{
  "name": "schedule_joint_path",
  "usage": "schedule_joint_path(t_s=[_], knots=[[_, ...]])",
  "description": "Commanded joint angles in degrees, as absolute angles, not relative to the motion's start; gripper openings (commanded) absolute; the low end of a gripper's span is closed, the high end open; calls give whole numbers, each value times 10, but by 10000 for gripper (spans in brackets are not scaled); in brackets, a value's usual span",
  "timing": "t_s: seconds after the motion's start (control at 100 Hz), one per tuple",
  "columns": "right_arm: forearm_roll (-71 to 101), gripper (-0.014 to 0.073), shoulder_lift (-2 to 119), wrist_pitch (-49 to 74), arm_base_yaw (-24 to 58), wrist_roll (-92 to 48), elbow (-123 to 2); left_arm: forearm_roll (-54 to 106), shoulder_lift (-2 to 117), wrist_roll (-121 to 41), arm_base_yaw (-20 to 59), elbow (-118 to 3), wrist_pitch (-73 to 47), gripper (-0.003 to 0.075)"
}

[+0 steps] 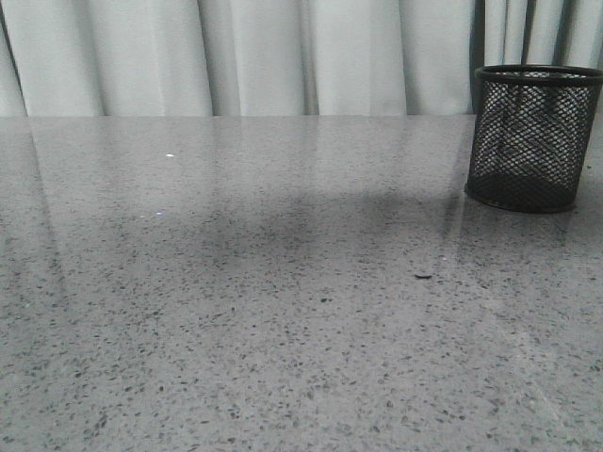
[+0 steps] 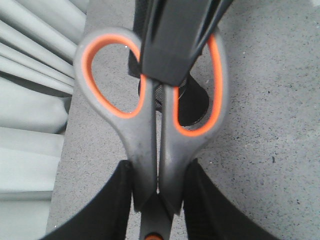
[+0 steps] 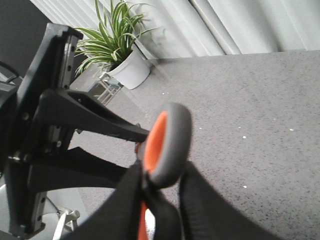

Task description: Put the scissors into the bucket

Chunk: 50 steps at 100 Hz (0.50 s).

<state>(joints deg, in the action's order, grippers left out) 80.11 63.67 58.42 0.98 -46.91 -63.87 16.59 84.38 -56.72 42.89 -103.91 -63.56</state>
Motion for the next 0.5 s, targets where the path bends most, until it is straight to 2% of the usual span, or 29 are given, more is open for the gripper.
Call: schedule_joint_path(t_s=[0.0, 0.07, 0.14, 0.33, 0.4, 0.49], knots=[[840, -76, 630, 583, 9, -484, -659, 185, 823, -556, 434, -1058, -590, -6], [840, -67, 630, 585, 9, -484, -659, 185, 823, -554, 433, -1058, -590, 17], [840, -67, 630, 585, 9, -484, -659, 185, 823, -552, 433, -1058, -588, 81], [840, -67, 630, 574, 9, -484, -659, 177, 823, -543, 433, -1058, -579, 374], [837, -67, 630, 563, 9, -484, -659, 162, 823, -540, 433, -1058, -578, 419], [821, -48, 630, 545, 9, -481, -659, 111, 823, -518, 433, -1058, -579, 421]])
